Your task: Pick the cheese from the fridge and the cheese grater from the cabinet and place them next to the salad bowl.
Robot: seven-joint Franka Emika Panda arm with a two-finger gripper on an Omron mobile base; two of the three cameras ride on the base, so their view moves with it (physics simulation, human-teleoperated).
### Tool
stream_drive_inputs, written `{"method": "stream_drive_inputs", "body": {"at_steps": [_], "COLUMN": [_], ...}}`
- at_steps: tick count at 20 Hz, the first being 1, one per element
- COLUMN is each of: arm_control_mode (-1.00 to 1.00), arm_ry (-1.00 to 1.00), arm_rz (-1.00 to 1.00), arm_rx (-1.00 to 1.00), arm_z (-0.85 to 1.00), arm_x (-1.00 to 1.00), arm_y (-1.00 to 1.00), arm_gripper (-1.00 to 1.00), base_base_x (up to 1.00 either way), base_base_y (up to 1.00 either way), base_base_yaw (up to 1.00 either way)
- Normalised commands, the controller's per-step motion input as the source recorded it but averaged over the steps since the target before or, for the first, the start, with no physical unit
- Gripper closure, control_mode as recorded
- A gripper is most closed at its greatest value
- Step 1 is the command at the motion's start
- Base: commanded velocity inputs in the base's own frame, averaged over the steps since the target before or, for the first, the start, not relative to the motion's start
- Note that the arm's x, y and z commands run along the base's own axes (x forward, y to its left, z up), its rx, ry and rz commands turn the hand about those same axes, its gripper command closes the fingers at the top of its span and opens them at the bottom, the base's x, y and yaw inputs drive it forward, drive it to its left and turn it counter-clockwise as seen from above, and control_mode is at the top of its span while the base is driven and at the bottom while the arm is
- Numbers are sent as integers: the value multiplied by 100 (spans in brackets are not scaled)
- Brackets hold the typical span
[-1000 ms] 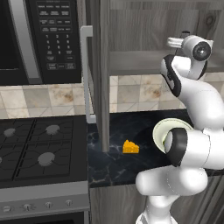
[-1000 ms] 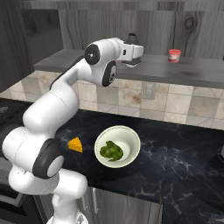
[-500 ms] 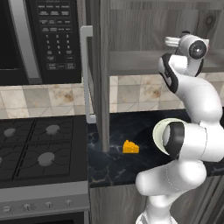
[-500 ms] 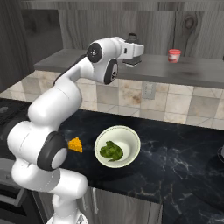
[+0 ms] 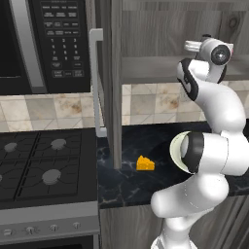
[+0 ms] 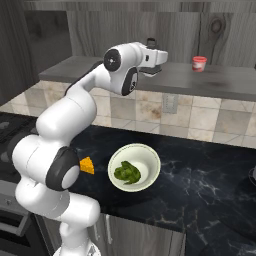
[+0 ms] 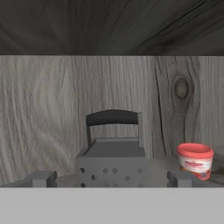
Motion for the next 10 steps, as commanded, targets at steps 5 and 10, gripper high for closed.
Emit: {"method": "stream_drive_inputs", "body": {"at_steps": [5, 10], "arm_control_mode": [-100, -100], "arm_ry": [0, 0], "arm_rz": [0, 0], "arm_rx": [0, 0], "arm_z": [-1, 0], "arm_x": [0, 1], "arm_y": [0, 0], "arm_gripper": [-100, -100], "base_base_x": [0, 0], "base_base_y": [0, 0], "base_base_yaw": [0, 0]}}
